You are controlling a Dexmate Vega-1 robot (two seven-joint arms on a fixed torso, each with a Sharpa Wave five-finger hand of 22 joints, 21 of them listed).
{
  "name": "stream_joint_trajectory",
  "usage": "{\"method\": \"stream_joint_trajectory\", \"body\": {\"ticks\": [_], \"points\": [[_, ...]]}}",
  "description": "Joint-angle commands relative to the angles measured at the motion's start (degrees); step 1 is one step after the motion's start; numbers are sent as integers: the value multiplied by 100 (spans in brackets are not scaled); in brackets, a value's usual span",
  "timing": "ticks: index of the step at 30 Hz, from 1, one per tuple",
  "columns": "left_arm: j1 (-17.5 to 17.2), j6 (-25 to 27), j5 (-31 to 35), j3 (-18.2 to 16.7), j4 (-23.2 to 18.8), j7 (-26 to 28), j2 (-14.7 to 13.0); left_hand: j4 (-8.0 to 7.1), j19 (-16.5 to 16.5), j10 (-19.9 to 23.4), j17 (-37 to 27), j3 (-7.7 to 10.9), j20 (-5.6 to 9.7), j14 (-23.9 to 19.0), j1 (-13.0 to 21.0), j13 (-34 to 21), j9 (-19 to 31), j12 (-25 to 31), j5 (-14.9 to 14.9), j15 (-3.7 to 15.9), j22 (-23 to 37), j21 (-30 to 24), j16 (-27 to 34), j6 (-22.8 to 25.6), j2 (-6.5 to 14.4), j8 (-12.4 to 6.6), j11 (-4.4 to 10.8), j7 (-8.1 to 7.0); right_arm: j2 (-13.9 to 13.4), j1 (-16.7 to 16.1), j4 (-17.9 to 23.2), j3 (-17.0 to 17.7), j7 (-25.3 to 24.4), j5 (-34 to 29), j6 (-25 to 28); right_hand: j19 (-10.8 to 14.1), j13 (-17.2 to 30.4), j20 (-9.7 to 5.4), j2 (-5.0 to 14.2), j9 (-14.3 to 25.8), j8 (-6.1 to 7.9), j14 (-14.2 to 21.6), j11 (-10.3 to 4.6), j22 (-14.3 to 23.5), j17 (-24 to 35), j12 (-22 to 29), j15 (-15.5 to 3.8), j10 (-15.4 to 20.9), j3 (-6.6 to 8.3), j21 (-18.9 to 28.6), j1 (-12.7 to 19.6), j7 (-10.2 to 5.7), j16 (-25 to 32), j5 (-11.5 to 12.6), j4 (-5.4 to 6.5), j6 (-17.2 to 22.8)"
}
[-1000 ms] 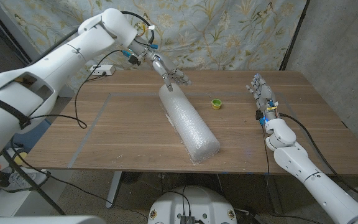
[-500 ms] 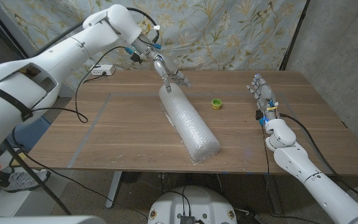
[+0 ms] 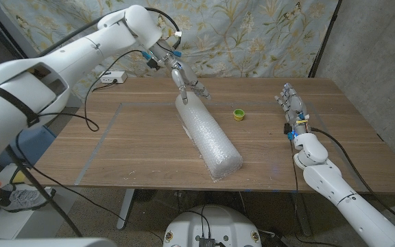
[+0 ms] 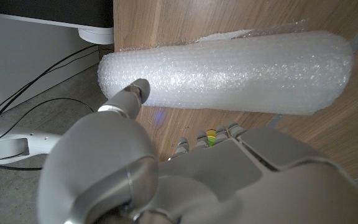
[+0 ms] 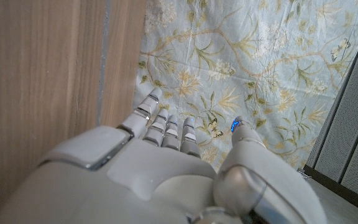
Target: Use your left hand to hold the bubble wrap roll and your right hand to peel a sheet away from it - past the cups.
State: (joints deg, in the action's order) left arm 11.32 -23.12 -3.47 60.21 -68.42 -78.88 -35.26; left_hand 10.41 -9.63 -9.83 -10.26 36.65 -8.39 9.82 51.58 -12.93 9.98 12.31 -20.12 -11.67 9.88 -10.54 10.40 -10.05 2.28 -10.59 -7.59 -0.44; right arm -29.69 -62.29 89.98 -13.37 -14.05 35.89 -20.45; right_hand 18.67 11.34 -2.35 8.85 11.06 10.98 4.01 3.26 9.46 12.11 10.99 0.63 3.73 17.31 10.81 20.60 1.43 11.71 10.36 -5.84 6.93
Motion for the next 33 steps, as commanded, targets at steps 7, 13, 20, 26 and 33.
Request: {"method": "stream_joint_trajectory", "body": {"ticks": [7, 13, 20, 26, 33], "points": [[-117, -793, 658, -135, 261, 145, 321, -11, -144, -1262, -28, -22, 3, 1030, 102, -29, 33, 5, 11, -41, 11, -11, -3, -1660, 6, -16, 8, -64, 42, -161, 9, 131, -79, 84, -113, -40, 17, 12, -6, 18, -17, -46, 11, 33, 17, -11, -5, -63, -3, -4, 29, 14, 12, -27, -35, -30], [-221, -741, 728, -245, 210, 128, 338, -14, -148, -1257, -29, -29, 3, 1034, 144, -32, 34, 17, 18, -40, 12, -18, 3, -1651, 1, -30, 24, -74, 50, -128, -48, 126, -3, 117, -130, -46, 17, 20, -10, 18, -15, -51, 6, 33, 17, -9, -1, -73, -5, -3, 27, 10, 13, -28, -37, -37], [-446, -644, 915, -381, -198, 269, 120, -17, -149, -1248, -29, -38, 5, 1033, 185, -35, 34, 30, 27, -40, 13, -23, 9, -1626, -5, -48, 39, -66, 25, 60, -186, 38, 116, 75, -51, -50, 17, 22, -14, 18, -10, -66, -3, 33, 16, -4, -3, -74, -7, -2, 23, 11, 11, -28, -38, -38], [-667, -694, 1528, -434, -705, 658, -110, -23, -57, -1177, -29, -59, 25, 927, 243, -39, 34, 72, 43, -9, 14, -65, 55, -1598, -20, -68, 66, -87, 27, 136, -251, -11, 163, 80, -3, -56, 16, 20, -13, 17, -6, -68, -2, 33, 16, -2, -4, -75, -7, -2, 22, 17, 12, -28, -39, -34], [-786, -797, 1609, -504, -727, 780, -84, -25, -28, -1156, -27, -79, 41, 896, 274, -41, 34, 86, 57, -12, 14, -74, 61, -1560, -41, -85, 91, -98, 22, 150, -297, -15, 194, 114, 4, -62, 16, 19, -11, 17, -2, -69, 4, 33, 16, 4, -6, -71, -7, -2, 20, 15, 15, -28, -39, -34]]}}
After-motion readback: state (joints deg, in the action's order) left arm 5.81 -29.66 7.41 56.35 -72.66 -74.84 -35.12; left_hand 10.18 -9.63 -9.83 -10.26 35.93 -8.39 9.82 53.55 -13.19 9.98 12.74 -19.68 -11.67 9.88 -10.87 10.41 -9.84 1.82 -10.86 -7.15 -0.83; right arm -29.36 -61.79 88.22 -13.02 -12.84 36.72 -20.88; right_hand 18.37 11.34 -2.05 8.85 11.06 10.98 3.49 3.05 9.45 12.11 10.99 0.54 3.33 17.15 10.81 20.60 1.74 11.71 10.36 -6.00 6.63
